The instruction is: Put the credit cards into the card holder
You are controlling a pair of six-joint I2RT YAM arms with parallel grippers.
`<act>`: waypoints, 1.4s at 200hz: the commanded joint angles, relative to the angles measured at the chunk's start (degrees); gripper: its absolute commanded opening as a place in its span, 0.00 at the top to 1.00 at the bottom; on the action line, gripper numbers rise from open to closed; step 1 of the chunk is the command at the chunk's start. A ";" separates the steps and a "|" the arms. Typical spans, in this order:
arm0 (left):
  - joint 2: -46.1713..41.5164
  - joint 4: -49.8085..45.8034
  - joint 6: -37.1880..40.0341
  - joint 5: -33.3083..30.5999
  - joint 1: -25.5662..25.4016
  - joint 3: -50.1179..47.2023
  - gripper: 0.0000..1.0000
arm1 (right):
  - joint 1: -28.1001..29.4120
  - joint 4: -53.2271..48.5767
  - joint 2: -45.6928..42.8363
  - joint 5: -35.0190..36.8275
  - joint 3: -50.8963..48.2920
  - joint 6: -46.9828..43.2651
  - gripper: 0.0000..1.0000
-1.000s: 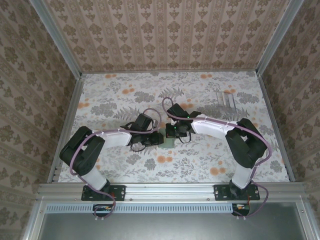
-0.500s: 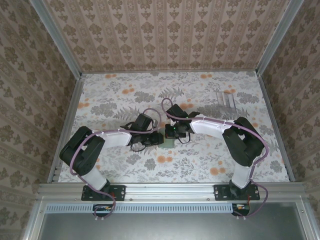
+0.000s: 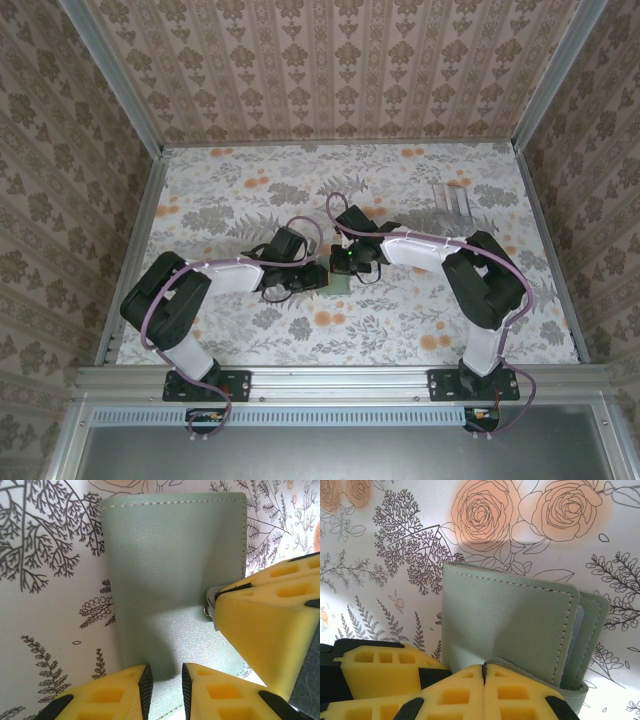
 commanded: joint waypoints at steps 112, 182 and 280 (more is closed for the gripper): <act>1.98 -2.04 -0.91 -1.69 -0.14 -2.67 0.74 | -1.64 3.24 1.46 2.71 -8.45 -1.75 1.00; 1.89 -2.04 -1.35 -1.87 -0.08 -2.85 0.74 | -3.13 9.32 2.81 3.40 -15.02 -3.48 1.00; -18.13 -14.16 6.32 -8.13 6.15 1.21 0.69 | -3.58 14.96 -14.22 2.33 -7.54 -1.79 0.71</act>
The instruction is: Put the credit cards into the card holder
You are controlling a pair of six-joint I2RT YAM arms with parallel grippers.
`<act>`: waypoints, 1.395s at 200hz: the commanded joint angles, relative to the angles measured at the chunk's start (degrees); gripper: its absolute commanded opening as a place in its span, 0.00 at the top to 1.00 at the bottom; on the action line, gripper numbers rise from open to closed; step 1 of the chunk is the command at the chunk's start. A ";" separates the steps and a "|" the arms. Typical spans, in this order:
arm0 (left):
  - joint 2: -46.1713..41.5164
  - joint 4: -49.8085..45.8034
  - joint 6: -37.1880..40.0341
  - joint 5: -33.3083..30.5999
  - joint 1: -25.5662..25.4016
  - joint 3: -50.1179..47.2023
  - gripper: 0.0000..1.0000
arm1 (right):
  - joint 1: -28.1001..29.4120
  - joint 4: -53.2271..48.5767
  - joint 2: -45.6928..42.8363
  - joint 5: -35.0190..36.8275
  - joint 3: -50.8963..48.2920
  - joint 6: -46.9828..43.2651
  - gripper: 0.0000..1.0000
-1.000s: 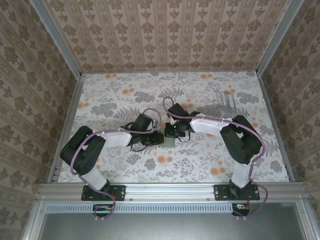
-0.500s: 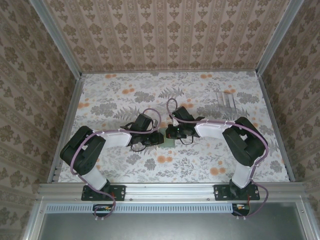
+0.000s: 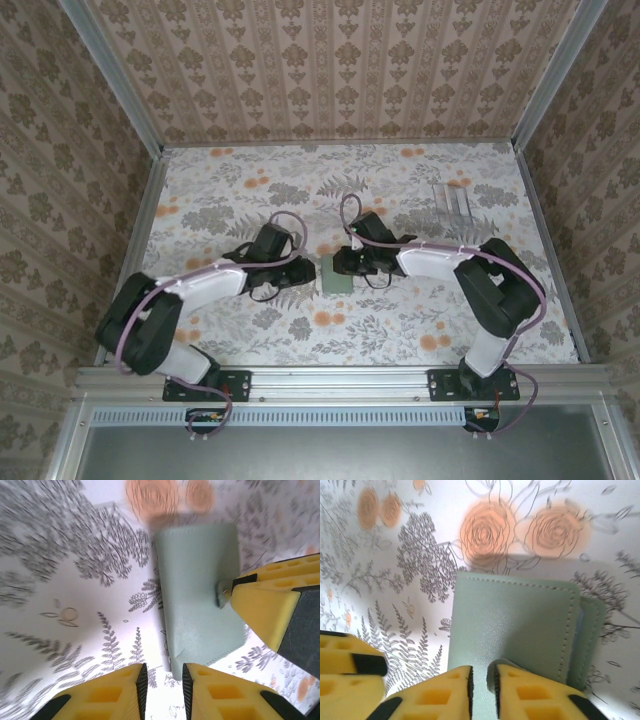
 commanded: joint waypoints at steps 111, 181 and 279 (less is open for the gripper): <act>-26.37 -18.96 27.11 -27.22 9.81 8.78 0.31 | -0.89 1.51 -53.72 36.38 -14.75 -30.54 0.00; -24.59 -11.74 23.82 -56.96 13.56 0.17 0.00 | -9.05 19.74 -68.99 38.21 -39.73 -45.13 0.00; -16.15 27.82 49.82 -28.50 25.89 -17.41 0.00 | -24.94 43.49 -40.07 31.10 -44.23 -37.22 0.00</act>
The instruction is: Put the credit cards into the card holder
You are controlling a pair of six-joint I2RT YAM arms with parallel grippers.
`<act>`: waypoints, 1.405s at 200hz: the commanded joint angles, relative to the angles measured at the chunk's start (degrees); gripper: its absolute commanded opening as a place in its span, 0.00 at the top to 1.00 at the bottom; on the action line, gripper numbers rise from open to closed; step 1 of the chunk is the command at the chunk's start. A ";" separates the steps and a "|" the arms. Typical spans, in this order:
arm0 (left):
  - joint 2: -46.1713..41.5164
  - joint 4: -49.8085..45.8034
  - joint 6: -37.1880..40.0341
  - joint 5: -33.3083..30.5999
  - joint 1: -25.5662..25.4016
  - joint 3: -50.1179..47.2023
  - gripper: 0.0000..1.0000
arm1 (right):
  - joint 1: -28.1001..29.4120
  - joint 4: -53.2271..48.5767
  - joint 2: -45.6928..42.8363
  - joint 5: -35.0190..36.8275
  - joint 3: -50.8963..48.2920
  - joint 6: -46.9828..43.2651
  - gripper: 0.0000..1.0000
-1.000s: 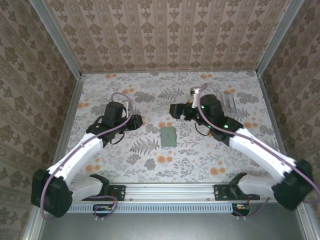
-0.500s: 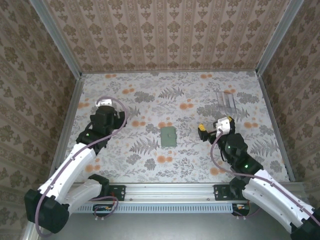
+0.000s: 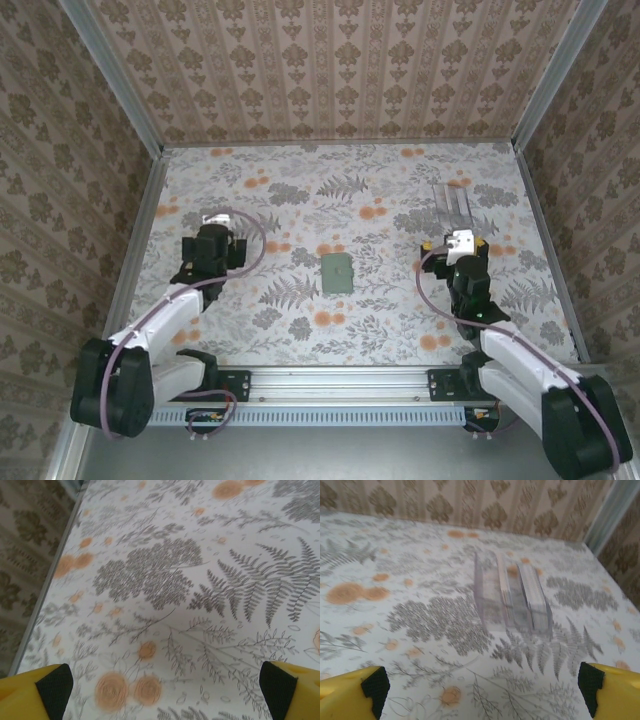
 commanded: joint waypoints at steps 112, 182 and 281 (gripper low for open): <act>24.23 41.32 1.95 26.24 15.98 -3.31 0.00 | -6.23 32.70 34.04 -14.42 5.49 -0.87 0.00; 24.56 41.92 1.72 24.45 15.66 -3.30 0.00 | -10.89 19.14 34.82 -15.88 13.58 4.74 0.00; 24.56 41.97 1.78 24.29 15.57 -3.30 0.00 | -10.74 19.31 34.82 -15.54 13.55 4.57 0.00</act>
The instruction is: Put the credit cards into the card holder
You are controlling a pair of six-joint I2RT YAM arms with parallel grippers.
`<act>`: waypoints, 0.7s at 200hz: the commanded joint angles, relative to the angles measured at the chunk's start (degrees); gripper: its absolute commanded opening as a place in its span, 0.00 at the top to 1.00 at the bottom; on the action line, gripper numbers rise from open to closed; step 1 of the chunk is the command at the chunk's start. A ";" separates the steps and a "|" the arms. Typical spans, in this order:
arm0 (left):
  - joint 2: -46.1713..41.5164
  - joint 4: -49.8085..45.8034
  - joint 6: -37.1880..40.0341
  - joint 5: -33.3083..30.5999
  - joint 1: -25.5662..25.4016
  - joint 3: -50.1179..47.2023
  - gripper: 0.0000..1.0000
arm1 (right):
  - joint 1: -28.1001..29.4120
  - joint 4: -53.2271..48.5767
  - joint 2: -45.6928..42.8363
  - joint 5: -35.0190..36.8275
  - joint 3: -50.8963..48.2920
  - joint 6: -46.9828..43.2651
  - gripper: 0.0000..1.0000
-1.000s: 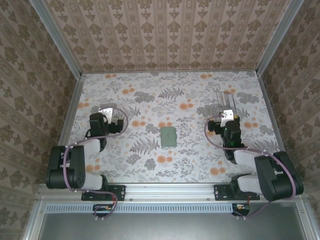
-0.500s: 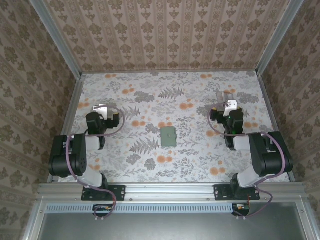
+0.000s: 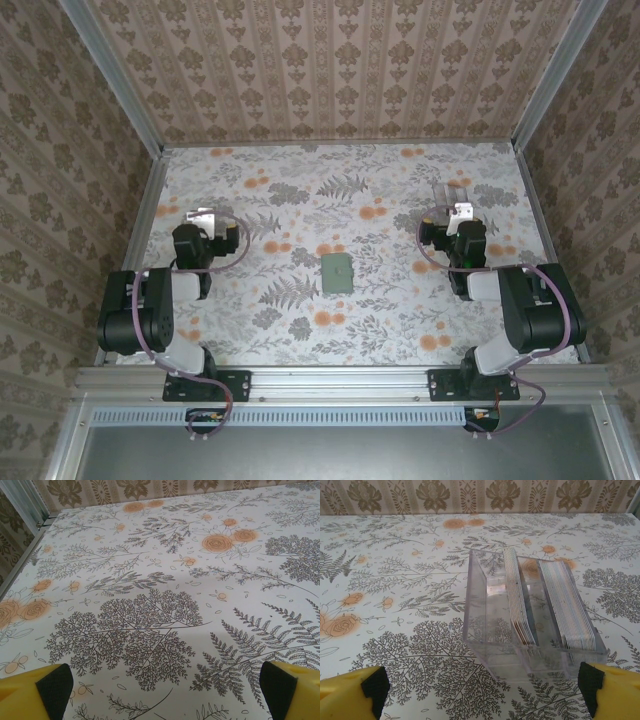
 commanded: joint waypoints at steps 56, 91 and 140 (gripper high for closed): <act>-0.23 1.38 -1.09 -0.37 -0.36 -0.19 0.00 | 0.21 -0.41 -0.62 -0.78 0.20 0.92 0.00; -0.23 1.37 -1.09 -0.37 -0.32 -0.19 0.00 | 0.21 -0.44 -0.62 -1.10 0.24 0.75 0.00; -0.21 1.36 -1.09 -0.37 -0.36 -0.19 0.00 | 0.21 -0.94 -0.53 -1.31 0.55 0.74 0.00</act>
